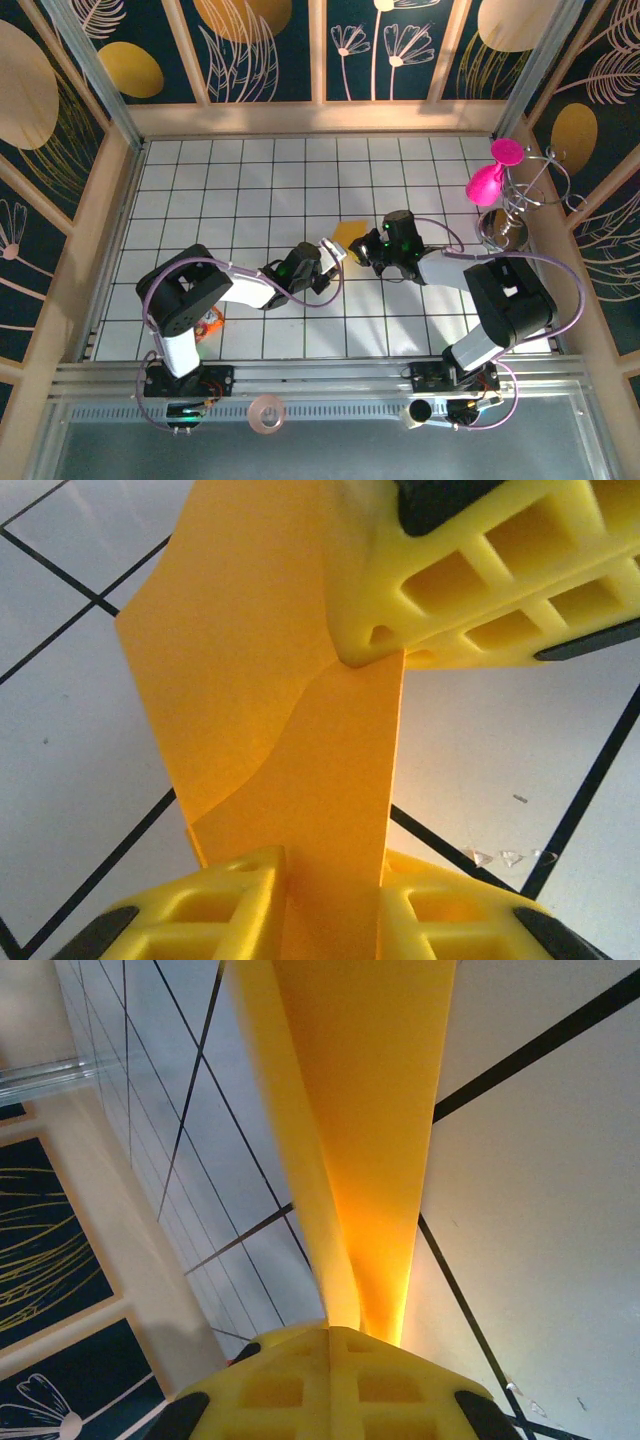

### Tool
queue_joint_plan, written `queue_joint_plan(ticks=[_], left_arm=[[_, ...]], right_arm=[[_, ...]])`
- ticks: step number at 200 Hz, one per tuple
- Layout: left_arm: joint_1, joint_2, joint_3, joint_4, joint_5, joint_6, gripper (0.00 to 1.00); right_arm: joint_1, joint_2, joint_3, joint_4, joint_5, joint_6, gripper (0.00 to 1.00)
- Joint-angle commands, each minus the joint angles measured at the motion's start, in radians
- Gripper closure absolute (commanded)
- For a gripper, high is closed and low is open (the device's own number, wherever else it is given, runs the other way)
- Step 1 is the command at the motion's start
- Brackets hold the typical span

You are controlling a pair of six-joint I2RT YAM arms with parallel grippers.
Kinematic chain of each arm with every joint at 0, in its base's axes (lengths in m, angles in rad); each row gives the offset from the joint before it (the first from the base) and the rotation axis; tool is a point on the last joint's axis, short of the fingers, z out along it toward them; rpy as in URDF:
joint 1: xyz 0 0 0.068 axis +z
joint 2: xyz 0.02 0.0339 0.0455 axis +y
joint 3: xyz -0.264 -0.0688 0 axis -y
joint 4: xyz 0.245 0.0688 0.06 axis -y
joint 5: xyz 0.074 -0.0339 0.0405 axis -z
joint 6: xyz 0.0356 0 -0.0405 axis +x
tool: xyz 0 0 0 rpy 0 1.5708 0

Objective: Fold a paper plane with a square sheet of paper (pick it up from the middle)
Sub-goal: Fold the wing for the fifth time at the center of the table.

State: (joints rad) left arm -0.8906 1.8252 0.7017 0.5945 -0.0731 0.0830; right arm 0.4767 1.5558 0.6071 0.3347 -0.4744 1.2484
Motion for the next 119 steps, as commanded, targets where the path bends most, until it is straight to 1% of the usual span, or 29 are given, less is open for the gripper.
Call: queue_joint_plan(ticks=[1, 6, 26, 41, 53, 73, 119], left_arm=[[-0.003, 0.018, 0.02, 0.024, 0.025, -0.016, 0.77], [-0.002, 0.019, 0.018, 0.026, 0.03, -0.019, 0.78], [-0.003, 0.025, 0.005, 0.042, 0.046, -0.048, 0.8], [-0.003, 0.028, -0.011, 0.06, 0.065, -0.069, 0.81], [-0.003, 0.031, -0.017, 0.068, 0.081, -0.086, 0.81], [-0.003, 0.041, -0.019, 0.064, 0.107, -0.105, 0.82], [-0.002, 0.067, 0.001, 0.009, 0.173, -0.146, 0.83]], right_arm=[[-0.008, -0.003, 0.027, -0.013, -0.016, 0.004, 0.88], [-0.009, -0.007, 0.026, -0.017, -0.01, 0.002, 0.82], [-0.016, -0.042, 0.028, -0.054, 0.029, -0.03, 0.64], [-0.034, -0.08, 0.028, -0.103, 0.071, -0.061, 0.56], [-0.053, -0.111, 0.023, -0.129, 0.096, -0.083, 0.54], [-0.083, -0.154, 0.018, -0.181, 0.135, -0.117, 0.53], [-0.121, -0.198, -0.014, -0.218, 0.162, -0.147, 0.53]])
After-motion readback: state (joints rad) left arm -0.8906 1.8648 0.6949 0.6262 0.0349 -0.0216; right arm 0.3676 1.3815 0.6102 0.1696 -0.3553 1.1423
